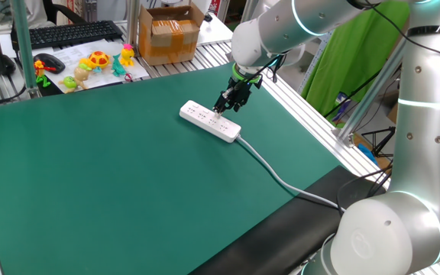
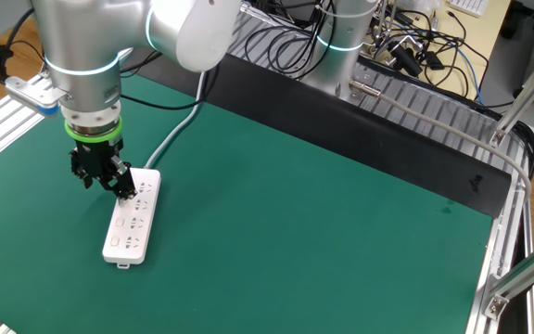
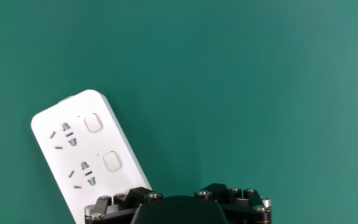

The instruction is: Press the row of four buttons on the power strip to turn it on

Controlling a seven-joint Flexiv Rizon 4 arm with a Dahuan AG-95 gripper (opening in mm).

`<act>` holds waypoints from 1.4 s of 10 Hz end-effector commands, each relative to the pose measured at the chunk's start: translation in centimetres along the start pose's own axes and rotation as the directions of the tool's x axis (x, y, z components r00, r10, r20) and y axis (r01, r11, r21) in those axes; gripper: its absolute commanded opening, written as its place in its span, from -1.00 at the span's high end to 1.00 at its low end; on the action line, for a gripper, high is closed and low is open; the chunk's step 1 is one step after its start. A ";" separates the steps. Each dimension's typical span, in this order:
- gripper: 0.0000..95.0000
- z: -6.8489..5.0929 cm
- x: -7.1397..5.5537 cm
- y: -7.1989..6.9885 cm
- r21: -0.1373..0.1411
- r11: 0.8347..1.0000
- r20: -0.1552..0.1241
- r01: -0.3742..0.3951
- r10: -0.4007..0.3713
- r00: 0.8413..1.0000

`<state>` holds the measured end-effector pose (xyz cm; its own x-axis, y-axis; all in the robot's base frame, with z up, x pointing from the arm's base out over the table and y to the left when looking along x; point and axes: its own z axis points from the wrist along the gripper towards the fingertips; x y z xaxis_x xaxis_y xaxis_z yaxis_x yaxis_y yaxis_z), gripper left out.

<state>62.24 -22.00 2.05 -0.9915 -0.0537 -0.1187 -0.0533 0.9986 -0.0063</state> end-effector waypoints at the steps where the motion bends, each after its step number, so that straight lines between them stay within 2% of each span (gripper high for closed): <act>1: -0.60 -0.1 -0.2 0.2 -0.001 1.000 -0.002 -0.009 0.009 1.000; 9: -0.60 -0.5 -0.8 1.7 0.002 1.000 0.005 -0.023 0.023 1.000; 14: -0.60 -0.2 -2.2 1.2 -0.002 1.000 0.004 -0.024 0.024 1.000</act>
<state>64.58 -20.68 2.30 -0.9922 -0.0282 -0.1214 -0.0286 0.9996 0.0014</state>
